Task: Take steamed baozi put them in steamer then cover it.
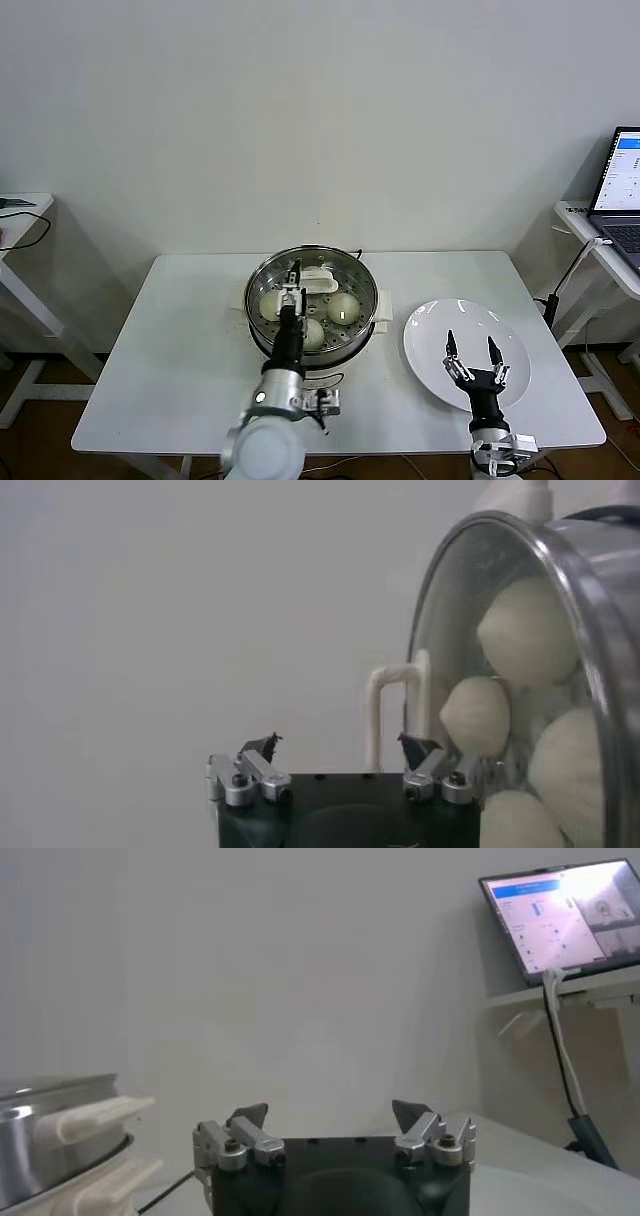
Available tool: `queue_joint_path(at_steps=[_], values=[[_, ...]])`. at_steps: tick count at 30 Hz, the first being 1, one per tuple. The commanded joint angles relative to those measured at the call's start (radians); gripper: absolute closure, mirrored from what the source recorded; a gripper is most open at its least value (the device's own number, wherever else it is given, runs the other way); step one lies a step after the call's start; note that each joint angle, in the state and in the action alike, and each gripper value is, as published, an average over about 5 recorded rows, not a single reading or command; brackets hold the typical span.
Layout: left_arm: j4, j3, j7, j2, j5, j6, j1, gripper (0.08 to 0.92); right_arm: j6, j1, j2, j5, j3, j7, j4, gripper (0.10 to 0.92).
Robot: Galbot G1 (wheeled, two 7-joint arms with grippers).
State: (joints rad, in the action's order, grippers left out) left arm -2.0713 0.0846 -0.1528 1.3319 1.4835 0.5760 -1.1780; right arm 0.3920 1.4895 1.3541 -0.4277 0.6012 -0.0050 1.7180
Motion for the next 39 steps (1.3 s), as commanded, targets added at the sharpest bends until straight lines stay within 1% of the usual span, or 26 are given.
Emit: queue_joint_path(at_steps=[1, 3, 4, 6, 8, 12, 16, 31, 39], values=[[-0.303, -0.284, 0.323, -0.062, -0.657, -0.222, -0.294, 0.177, -0.04, 0.011, -0.011, 0.008, 0.004, 0.007, 0.06, 0.203], [-0.302, -0.376, 0.368, -0.044, -0.884, -0.31, -0.336, 0.177, -0.064, 0.019, -0.014, 0.019, 0.007, 0.011, 0.09, 0.203], [-0.288, -0.435, 0.37, -0.028, -0.977, -0.366, -0.356, 0.177, -0.077, 0.023, -0.016, 0.023, 0.009, 0.012, 0.108, 0.203], [-0.243, -0.538, 0.339, 0.002, -1.091, -0.461, -0.381, 0.177, -0.106, 0.031, -0.02, 0.029, 0.013, 0.012, 0.142, 0.203], [-0.183, -0.64, 0.286, 0.033, -1.181, -0.532, -0.395, 0.177, -0.148, 0.039, -0.025, 0.031, 0.017, 0.01, 0.179, 0.203], [-0.085, -0.734, 0.201, 0.07, -1.28, -0.591, -0.404, 0.177, -0.199, 0.047, -0.031, 0.037, 0.02, 0.006, 0.232, 0.203], [-0.037, -0.729, 0.168, 0.079, -1.301, -0.628, -0.428, 0.177, -0.225, 0.046, -0.036, 0.05, 0.026, 0.006, 0.264, 0.203], [-0.031, -0.696, 0.167, 0.109, -1.306, -0.638, -0.435, 0.177, -0.244, 0.069, -0.031, 0.065, 0.019, -0.002, 0.298, 0.203], [-0.024, -0.693, 0.164, 0.106, -1.306, -0.641, -0.436, 0.177, -0.246, 0.072, -0.026, 0.065, 0.015, -0.004, 0.306, 0.203]])
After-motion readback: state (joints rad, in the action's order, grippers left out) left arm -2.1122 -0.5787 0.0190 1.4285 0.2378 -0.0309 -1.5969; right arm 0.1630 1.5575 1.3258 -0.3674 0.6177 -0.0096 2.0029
